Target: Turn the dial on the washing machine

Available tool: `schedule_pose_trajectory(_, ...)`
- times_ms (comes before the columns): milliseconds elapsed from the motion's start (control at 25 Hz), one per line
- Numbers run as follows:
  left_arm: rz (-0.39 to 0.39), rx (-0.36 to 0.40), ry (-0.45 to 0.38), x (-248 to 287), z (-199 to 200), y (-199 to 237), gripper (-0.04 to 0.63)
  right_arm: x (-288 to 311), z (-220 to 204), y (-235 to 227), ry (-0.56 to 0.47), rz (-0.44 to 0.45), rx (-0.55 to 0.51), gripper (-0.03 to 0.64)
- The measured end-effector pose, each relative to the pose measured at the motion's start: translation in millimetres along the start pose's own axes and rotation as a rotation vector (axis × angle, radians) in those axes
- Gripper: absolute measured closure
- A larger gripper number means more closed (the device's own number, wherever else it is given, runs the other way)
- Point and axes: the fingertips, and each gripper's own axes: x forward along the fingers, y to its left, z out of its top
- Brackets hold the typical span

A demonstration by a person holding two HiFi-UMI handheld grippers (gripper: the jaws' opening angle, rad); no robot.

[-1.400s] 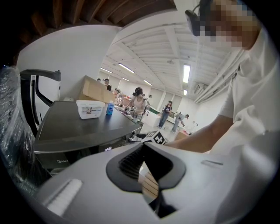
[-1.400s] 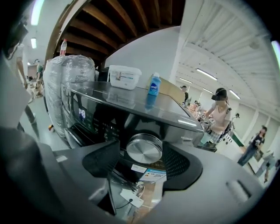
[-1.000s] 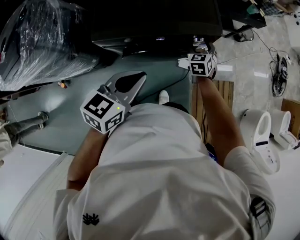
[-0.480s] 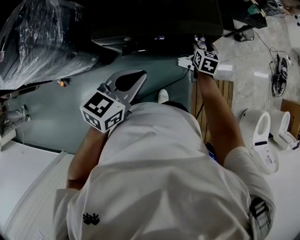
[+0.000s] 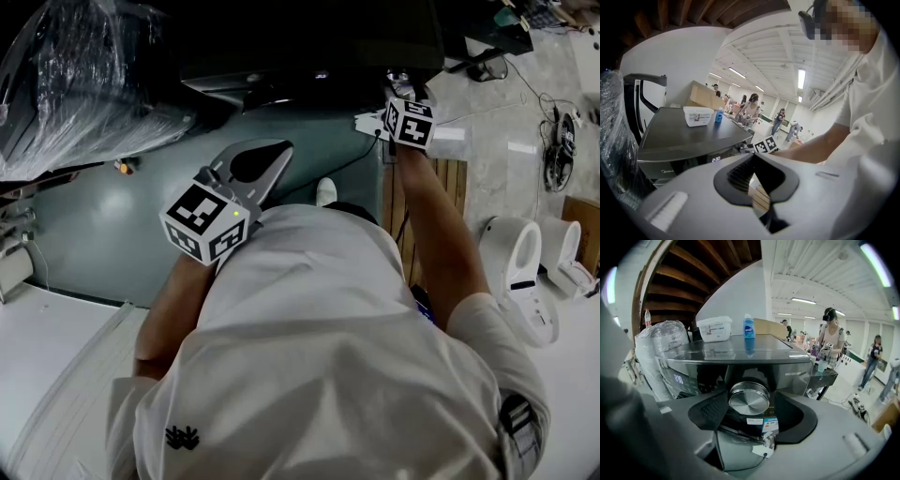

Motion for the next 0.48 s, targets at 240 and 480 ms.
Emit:
schedule_pose_trajectory(240,0.001,-0.002,0.0,0.1,-0.3,-0.5,0.54,-2.9,-1.5,6.7,0.0,-0.02,-0.145,0.334)
schedule_pose_trajectory(480,-0.001,-0.001,0.005,2.3,0.7,-1.5,0.54,0.7,-6.4,12.2,-0.004,-0.029,-0.237,0.334)
